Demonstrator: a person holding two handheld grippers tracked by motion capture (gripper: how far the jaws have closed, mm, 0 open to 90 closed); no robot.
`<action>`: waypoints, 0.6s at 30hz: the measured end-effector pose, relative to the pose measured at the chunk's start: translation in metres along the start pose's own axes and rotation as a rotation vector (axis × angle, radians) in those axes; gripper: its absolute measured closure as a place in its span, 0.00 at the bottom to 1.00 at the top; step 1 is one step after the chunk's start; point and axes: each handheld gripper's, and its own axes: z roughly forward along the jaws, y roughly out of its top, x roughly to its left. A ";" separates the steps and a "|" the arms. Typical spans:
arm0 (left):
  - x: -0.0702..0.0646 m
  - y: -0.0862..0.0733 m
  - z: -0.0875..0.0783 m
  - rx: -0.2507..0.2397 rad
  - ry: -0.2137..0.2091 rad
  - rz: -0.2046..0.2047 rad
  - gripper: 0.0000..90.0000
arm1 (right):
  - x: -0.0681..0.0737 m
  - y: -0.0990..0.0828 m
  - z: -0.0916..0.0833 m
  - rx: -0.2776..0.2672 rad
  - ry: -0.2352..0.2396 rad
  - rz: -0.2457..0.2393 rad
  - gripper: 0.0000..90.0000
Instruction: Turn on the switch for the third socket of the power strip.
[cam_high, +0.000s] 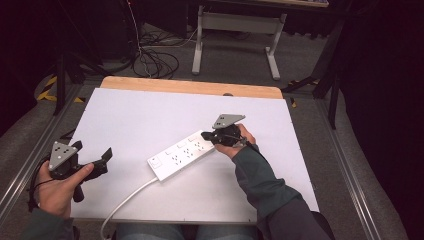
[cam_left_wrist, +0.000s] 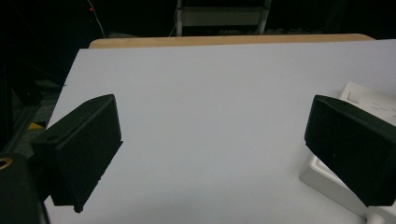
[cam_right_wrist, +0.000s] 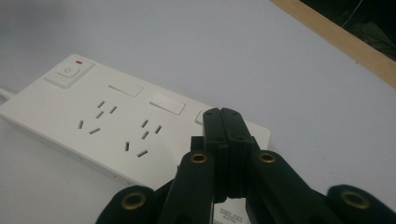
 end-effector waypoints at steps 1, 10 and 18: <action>0.000 0.000 0.000 0.000 0.001 0.000 0.05 | 0.000 0.000 0.001 0.001 0.001 -0.001 1.00; 0.000 -0.001 -0.001 0.004 0.006 0.003 0.05 | 0.001 0.002 0.008 0.004 0.013 -0.008 1.00; 0.001 -0.002 -0.003 0.005 0.008 0.003 0.05 | 0.001 0.002 0.013 0.014 0.015 -0.013 1.00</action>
